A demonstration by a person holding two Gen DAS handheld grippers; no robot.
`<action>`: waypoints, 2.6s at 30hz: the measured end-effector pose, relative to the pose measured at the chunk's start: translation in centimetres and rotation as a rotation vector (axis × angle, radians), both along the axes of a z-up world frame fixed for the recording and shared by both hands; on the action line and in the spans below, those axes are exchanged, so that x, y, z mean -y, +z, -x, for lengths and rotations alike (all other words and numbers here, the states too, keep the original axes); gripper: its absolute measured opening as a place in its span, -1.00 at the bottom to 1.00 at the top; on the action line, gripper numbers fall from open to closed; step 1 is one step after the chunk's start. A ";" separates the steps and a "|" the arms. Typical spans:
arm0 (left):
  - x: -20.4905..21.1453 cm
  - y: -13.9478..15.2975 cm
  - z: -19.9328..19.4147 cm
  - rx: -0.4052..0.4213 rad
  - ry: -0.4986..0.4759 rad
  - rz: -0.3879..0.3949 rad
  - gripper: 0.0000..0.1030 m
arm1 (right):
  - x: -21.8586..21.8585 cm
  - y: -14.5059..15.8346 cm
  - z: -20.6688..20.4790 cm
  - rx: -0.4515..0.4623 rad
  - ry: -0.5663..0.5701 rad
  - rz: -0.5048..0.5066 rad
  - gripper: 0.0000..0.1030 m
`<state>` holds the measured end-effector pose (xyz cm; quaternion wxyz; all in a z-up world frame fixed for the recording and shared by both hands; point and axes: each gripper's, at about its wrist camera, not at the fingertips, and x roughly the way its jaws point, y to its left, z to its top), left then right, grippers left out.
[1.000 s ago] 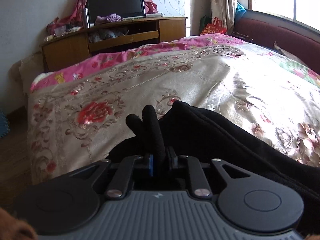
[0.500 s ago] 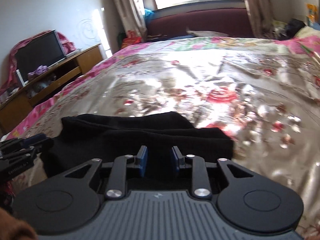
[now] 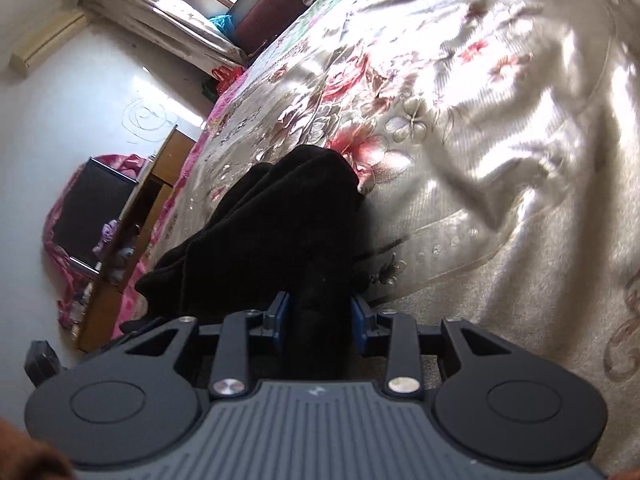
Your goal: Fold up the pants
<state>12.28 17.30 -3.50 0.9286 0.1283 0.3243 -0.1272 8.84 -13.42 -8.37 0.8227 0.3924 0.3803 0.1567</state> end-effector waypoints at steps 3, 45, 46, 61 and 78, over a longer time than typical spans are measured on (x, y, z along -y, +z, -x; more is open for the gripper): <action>0.2 0.2 -0.3 -0.002 0.008 -0.009 -0.01 | 0.5 -1.8 -1.2 -0.003 0.024 -0.151 -0.30; 27.7 3.7 5.1 0.040 -0.624 0.044 -0.08 | 15.9 2.2 12.1 -0.100 -0.310 -0.026 -0.41; 28.6 3.1 5.1 0.047 -0.621 0.004 -0.08 | 16.2 1.8 12.8 -0.099 -0.322 -0.055 -0.37; 29.1 -0.2 5.6 -0.019 -0.543 -0.144 -0.01 | 16.0 0.0 16.3 -0.054 -0.372 -0.150 -0.54; 23.6 -0.5 6.4 0.016 -0.524 -0.025 -0.01 | 1.8 13.5 6.4 0.027 -0.214 0.262 -0.70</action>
